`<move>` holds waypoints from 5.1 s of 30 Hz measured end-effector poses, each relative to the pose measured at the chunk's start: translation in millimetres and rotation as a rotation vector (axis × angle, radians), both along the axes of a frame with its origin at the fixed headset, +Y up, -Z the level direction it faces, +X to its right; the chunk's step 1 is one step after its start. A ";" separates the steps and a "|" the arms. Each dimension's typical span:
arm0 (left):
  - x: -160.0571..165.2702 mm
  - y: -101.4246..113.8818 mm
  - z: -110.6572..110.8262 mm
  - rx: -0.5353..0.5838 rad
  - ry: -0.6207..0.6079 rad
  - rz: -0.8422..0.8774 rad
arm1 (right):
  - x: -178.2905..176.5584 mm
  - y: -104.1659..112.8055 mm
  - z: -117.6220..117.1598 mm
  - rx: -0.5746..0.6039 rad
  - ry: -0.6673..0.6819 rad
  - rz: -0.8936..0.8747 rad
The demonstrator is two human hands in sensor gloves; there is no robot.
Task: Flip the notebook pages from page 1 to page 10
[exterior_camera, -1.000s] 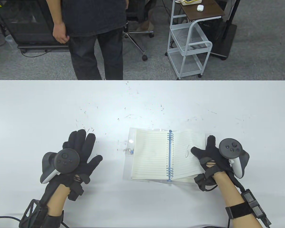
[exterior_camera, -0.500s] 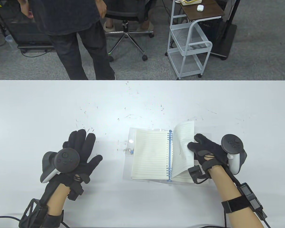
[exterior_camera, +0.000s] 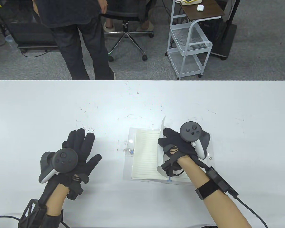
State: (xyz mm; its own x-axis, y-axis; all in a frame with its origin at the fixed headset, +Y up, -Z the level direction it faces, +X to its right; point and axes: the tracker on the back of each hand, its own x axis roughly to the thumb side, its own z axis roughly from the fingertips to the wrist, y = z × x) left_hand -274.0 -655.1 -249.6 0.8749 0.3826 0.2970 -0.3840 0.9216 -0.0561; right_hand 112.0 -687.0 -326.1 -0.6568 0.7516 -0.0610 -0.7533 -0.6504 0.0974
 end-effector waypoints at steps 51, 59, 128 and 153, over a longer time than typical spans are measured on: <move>4.9 -4.0 -0.8 -0.046 0.005 -0.031 | 94.2 -57.3 26.7 -0.032 0.205 0.500; 4.7 -4.7 -1.9 -0.053 0.006 -0.033 | 104.7 -84.1 19.6 -0.218 0.278 0.615; 0.6 -5.0 -2.2 -0.038 0.014 -0.015 | 110.1 -48.1 35.9 -0.218 -0.253 -0.433; 1.7 -3.8 -1.5 -0.023 -0.007 -0.013 | -39.0 -66.8 -18.1 -0.210 0.074 0.024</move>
State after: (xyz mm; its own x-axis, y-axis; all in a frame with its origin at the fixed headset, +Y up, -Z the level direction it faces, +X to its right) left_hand -272.3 -658.9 -251.0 0.8776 0.3783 0.2946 -0.3718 0.9249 -0.0799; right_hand 73.0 -753.8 -344.2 -0.6831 0.7114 -0.1652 -0.7233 -0.6279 0.2872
